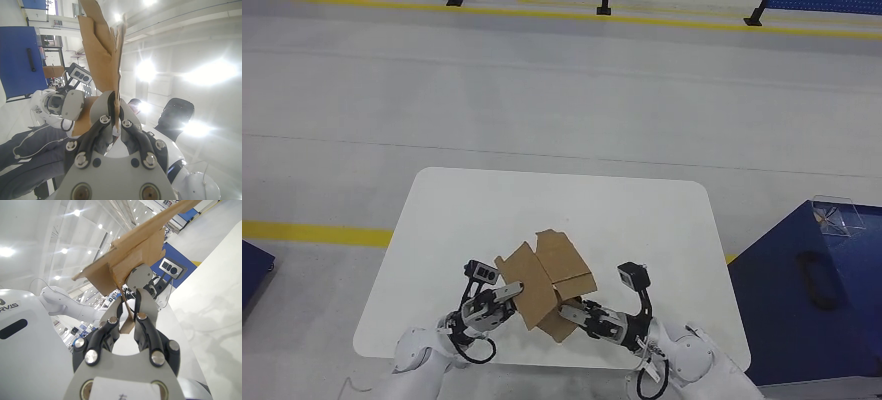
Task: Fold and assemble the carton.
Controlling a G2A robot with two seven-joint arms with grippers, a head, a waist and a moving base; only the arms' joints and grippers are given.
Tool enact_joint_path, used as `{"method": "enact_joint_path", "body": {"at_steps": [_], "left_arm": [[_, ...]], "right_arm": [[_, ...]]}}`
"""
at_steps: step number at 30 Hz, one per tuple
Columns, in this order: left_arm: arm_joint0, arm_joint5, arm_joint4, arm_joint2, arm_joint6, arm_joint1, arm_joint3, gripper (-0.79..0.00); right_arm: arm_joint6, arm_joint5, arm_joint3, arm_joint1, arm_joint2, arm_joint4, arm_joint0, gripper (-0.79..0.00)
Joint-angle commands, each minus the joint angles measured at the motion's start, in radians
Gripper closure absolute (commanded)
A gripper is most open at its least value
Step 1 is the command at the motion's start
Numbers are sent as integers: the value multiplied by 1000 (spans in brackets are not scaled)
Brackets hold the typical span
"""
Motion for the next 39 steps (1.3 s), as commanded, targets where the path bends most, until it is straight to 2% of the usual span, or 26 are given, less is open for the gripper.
{"method": "enact_joint_path", "body": {"at_steps": [1,2,6,9,12,14,18,21,25,30,33,39], "left_arm": [[4,-6,-7,-7,3,0,2,-705],[6,-2,-17,-10,3,-1,3,-785],[1,-24,-7,-57,5,5,42,-785],[-21,9,-47,-122,25,14,117,-785],[-53,56,-101,-195,30,24,195,-785],[-76,47,-90,-237,31,32,231,-785],[-100,55,-88,-281,-4,40,220,-785],[-95,110,-79,-268,-55,41,157,-785],[-80,170,-53,-210,-114,36,62,-785],[-85,145,20,-132,-153,26,-4,-785],[-91,164,88,-93,-157,25,-9,-785],[-130,236,222,-30,-177,26,51,-785]], "right_arm": [[3,14,0,-1,-3,2,3,0],[5,20,-2,-1,-4,4,6,0],[6,78,-11,1,14,-14,13,0],[21,148,-35,11,53,-37,7,0],[66,220,-80,24,100,-75,-10,0],[131,259,-122,36,123,-144,-24,0],[211,286,-197,53,154,-288,-61,0],[253,304,-250,61,154,-390,-88,0],[329,274,-310,72,138,-532,-114,0],[340,261,-367,80,127,-649,-134,0],[316,253,-387,84,133,-665,-149,0],[301,226,-424,93,151,-662,-177,0]]}}
